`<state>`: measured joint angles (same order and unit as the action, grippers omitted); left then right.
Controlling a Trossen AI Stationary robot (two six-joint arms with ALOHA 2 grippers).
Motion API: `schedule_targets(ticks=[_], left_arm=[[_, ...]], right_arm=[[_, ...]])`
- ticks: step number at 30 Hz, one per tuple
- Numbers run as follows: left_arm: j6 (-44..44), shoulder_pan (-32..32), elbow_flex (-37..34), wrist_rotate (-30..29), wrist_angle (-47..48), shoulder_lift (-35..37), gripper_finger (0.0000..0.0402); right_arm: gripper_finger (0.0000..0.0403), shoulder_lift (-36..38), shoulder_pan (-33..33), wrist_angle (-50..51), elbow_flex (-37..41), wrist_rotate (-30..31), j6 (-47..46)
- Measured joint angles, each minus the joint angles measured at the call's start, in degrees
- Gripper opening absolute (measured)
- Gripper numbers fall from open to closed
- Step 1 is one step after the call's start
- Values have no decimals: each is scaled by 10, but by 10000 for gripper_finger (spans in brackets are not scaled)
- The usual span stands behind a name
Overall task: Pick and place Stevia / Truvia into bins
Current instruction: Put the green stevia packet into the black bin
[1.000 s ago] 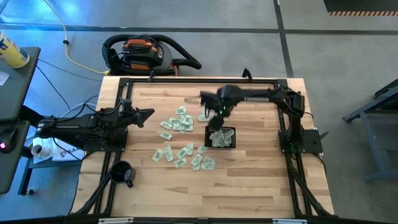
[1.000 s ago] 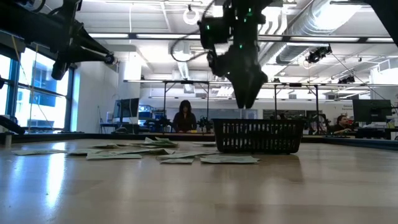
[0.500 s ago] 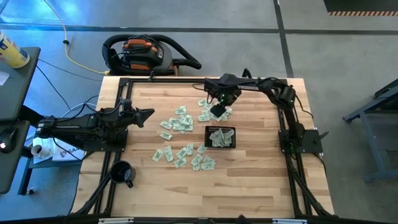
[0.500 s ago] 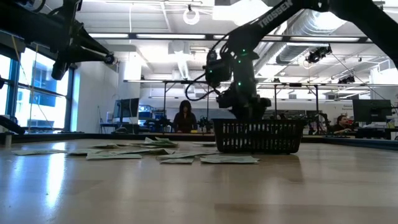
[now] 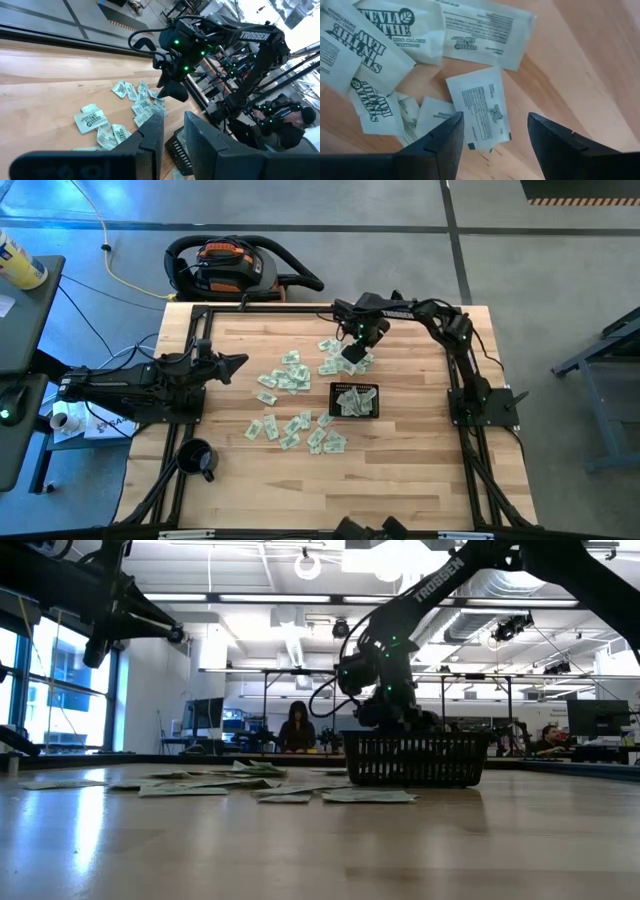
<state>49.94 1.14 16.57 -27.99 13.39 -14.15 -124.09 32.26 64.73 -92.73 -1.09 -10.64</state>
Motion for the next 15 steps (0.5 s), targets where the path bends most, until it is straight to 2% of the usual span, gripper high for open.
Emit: schedule_targets(ticks=[10,15], left_arm=[[0,0,0,-11,0,0,111],[0,0,0,-12,0,0,111]], right_arm=[[195,0,5,-12,29,-32,7],[168,-1,12,-13,32,-59,-8]])
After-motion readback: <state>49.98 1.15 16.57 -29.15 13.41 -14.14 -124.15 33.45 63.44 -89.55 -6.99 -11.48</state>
